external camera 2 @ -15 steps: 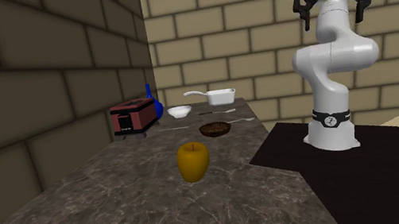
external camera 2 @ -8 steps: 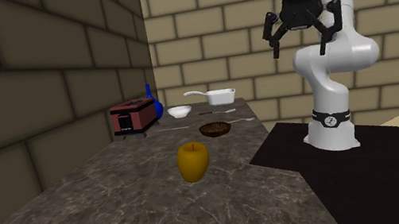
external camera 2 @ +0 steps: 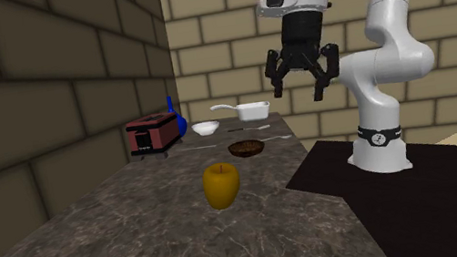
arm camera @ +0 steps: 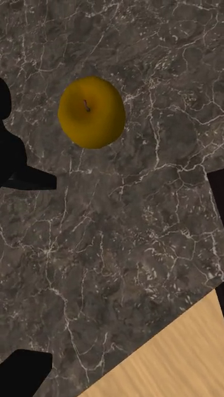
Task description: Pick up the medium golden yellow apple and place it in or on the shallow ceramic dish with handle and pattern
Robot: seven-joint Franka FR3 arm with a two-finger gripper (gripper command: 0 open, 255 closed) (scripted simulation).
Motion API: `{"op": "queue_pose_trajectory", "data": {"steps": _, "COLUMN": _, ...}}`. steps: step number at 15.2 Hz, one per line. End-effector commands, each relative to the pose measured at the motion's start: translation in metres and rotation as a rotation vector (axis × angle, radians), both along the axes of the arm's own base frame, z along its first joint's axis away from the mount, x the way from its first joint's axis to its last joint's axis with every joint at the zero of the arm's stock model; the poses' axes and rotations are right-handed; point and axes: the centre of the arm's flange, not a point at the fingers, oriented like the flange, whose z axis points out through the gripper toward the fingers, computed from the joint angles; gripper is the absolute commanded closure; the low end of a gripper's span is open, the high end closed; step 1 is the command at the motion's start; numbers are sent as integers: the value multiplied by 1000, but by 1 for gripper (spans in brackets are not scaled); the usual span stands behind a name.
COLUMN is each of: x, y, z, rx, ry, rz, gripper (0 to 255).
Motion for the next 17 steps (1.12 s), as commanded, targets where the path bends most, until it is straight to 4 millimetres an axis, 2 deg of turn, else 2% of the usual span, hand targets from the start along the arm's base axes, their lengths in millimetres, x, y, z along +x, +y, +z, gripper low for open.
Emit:
{"op": "queue_pose_trajectory", "data": {"steps": 1, "x": 3, "y": -20, "z": -16, "rx": -10, "ry": -4, "rz": -50, "gripper": 0}}
{"op": "queue_pose_trajectory", "data": {"steps": 9, "x": 15, "y": -103, "z": -71, "rx": -48, "ry": -16, "rz": -248, "gripper": 0}}
{"op": "queue_pose_trajectory", "data": {"steps": 17, "x": 11, "y": -189, "z": -122, "rx": -87, "ry": -28, "rz": -445, "gripper": 0}}
